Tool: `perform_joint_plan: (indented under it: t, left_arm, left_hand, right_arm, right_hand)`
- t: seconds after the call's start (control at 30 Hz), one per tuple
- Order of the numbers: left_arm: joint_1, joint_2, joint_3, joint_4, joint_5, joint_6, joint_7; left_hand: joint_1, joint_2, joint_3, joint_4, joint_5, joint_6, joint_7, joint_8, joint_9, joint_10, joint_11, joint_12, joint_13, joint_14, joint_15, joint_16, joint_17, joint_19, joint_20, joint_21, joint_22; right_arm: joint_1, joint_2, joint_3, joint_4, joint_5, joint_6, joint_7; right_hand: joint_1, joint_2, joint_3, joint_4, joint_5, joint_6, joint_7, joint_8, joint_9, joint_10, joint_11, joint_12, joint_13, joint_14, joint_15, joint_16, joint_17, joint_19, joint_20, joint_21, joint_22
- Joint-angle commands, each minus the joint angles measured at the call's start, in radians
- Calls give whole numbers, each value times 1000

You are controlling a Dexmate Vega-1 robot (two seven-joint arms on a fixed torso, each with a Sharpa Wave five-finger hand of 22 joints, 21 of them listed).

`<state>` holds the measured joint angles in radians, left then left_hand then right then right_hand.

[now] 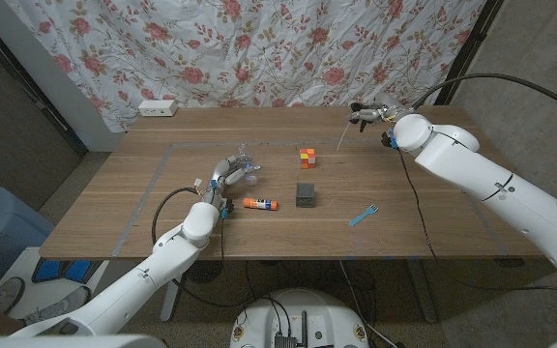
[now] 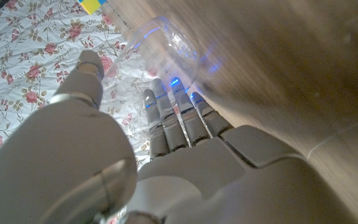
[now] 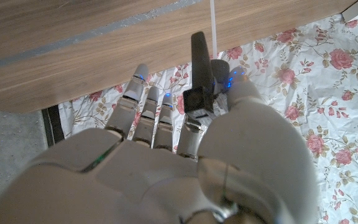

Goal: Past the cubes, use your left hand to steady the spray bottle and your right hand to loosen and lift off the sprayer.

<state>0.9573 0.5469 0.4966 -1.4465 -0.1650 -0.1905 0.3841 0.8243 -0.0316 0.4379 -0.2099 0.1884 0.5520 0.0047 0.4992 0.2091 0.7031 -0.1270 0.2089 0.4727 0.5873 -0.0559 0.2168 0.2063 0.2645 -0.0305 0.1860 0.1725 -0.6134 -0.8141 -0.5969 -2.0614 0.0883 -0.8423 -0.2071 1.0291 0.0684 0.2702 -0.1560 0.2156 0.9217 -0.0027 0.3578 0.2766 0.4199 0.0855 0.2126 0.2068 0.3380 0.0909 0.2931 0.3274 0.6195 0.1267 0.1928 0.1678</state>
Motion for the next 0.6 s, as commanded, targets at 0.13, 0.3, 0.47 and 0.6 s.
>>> perform_joint_plan:
  t: [0.13, 0.3, 0.47, 0.6]
  left_arm:
    - [9, 19, 5, -31, 3, 34, -10]
    - [9, 23, 6, -30, -1, 28, -21]
    - [10, 26, 6, -36, -3, 33, -25]
    - [14, 28, 4, -42, -8, 41, -25]
  left_hand:
    - [-90, 101, 21, 26, 3, 18, -49, -28, -2, -37, -21, -6, -8, -32, -117, -10, -3, -10, 9, 3, 1]
    - [-80, 89, 16, 27, 5, 3, -49, -52, -7, -87, -15, -17, -21, -73, -98, -25, -10, -15, 17, 4, 2]
    - [-72, 71, 8, 28, 6, -21, -57, -83, -11, -130, -12, -22, -39, -107, -91, -33, -19, -19, 21, 5, 2]
    - [-65, 60, 4, 28, 8, -48, -69, -109, -14, -156, -9, -22, -53, -131, -87, -38, -24, -20, 23, 6, 2]
  right_arm:
    - [-15, 0, 9, 3, 15, 8, -13]
    - [-17, -4, 9, 5, 17, 21, -9]
    - [-16, -1, 9, 6, 18, 17, -14]
    - [-15, 1, 10, 7, 20, 15, -16]
  right_hand:
    - [-3, 9, -3, 1, 10, 28, -34, 8, 5, 6, -2, 0, 4, 3, -5, 6, 4, 4, -4, -1, 2]
    - [-4, 10, -3, 1, 10, 30, -34, 8, 5, 7, 0, 0, 4, 4, -3, 7, 5, 5, -5, 0, 2]
    - [-4, 10, -4, 0, 11, 29, -34, 8, 5, 8, 0, 0, 4, 3, -6, 7, 6, 5, -5, 0, 2]
    - [-4, 10, -4, 0, 11, 30, -34, 9, 5, 7, -1, 0, 4, 4, -4, 8, 6, 6, -5, 0, 2]
